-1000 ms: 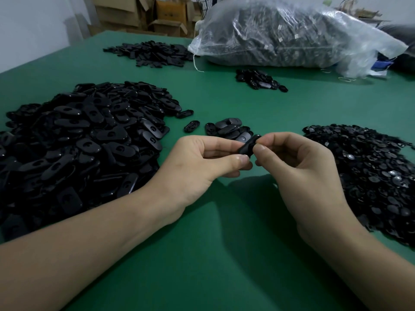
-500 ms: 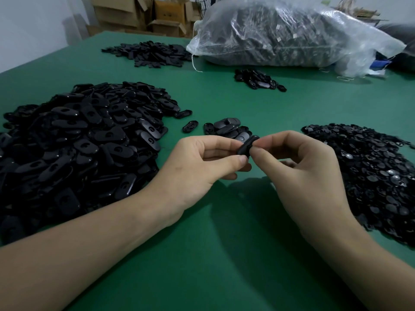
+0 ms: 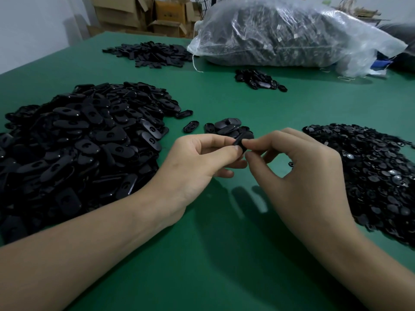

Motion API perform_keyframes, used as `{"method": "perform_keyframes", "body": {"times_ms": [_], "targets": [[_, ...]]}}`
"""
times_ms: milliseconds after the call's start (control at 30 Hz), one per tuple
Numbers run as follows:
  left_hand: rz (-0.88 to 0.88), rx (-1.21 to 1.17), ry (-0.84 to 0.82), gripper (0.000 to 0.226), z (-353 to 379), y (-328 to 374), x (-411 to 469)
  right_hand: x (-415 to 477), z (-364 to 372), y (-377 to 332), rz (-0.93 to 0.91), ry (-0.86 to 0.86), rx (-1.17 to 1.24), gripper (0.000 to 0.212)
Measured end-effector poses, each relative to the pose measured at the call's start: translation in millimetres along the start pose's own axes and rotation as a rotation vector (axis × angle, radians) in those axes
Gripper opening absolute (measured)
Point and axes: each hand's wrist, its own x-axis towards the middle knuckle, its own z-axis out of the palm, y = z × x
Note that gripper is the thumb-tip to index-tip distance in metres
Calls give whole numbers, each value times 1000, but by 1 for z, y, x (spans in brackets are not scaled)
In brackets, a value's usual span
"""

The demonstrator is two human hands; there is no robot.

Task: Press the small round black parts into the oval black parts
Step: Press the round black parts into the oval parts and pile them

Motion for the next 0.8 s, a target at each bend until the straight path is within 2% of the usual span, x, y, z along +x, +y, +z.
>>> {"method": "perform_keyframes", "body": {"times_ms": [233,300,400,500,600,800], "targets": [[79,8,54,7,1,-2,-1,0,0,-1,2,-8,45,20],[132,38,57,1,2,-3,-2,1,0,-2,94,-28,233,20],[247,107,49,12,3,-3,-3,4,1,0,367,-73,662,17],[330,169,25,12,4,-3,-4,5,3,2,558,-191,913,9],[383,196,24,12,3,-4,-4,5,5,4,588,-271,1053,11],[480,298,75,15,5,-3,-6,9,8,6,624,-321,1230,10]]}}
